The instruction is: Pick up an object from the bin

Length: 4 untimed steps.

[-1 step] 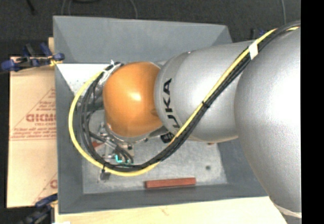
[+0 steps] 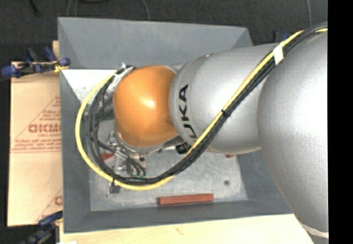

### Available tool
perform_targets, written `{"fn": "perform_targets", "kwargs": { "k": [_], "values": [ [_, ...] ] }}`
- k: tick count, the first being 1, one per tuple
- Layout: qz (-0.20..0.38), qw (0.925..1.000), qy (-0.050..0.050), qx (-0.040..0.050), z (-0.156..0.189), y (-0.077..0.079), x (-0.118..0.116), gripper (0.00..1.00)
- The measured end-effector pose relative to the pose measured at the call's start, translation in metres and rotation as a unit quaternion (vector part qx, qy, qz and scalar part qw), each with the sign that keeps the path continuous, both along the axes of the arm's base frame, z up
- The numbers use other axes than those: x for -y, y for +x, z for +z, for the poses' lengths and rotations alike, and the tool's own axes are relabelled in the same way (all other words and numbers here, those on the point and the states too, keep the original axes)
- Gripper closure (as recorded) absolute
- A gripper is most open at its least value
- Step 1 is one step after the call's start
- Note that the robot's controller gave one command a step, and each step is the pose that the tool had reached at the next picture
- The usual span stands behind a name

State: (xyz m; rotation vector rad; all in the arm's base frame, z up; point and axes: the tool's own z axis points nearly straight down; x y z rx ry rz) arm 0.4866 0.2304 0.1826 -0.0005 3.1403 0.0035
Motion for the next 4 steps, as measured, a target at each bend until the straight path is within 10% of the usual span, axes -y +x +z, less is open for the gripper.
{"fn": "perform_targets", "kwargs": {
  "k": [1,3,4],
  "values": [
    [0.004,1.0000,0.001,0.0038,-0.076,0.057,0.032,0.00],
    [0.068,0.9977,-0.001,0.0020,-0.073,0.114,0.060,0.00],
    [0.165,0.9863,-0.002,0.0015,-0.095,0.109,0.055,0.00]
  ]
}}
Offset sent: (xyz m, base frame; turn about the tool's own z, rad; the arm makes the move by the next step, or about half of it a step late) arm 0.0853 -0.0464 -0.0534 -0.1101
